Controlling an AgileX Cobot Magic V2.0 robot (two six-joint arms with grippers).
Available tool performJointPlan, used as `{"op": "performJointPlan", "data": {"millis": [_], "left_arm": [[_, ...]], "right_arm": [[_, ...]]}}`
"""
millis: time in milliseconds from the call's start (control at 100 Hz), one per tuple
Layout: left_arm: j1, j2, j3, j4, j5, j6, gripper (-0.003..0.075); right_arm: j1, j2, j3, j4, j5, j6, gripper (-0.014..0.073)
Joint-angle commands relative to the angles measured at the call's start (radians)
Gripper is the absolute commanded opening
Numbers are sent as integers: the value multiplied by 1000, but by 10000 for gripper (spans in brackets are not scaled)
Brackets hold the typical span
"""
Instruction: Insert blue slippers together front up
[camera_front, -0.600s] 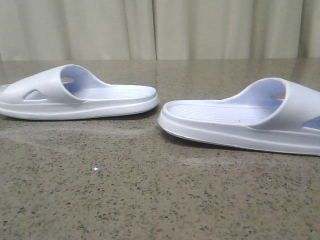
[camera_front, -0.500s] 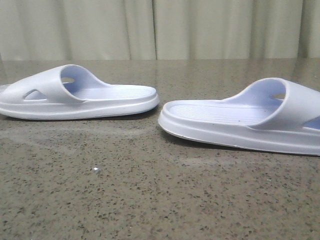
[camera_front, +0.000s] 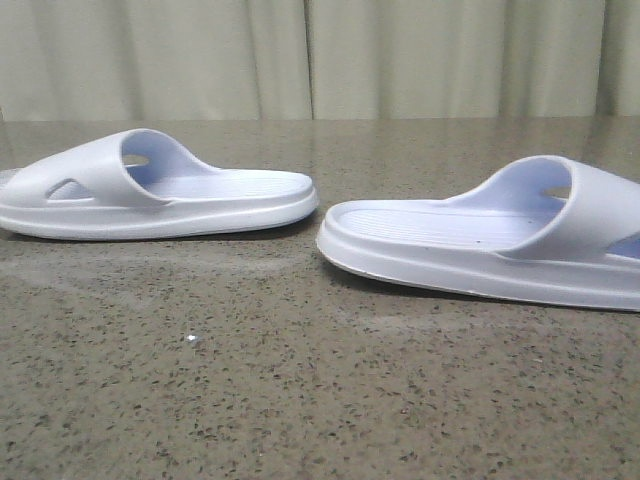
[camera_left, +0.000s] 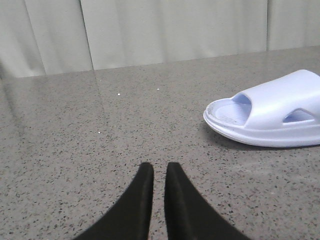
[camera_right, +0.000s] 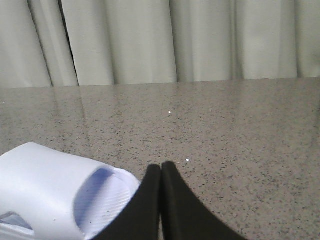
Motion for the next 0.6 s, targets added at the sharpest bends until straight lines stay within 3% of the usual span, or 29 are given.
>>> {"op": "performJointPlan", "data": {"millis": [0, 590], "left_arm": [[0, -29, 9, -3, -80, -10, 16], [0, -29, 9, 1, -88, -10, 16]], "right_arm": [[-6, -23, 23, -11, -81, 1, -107], [-6, -23, 23, -11, -89, 1, -107]]}}
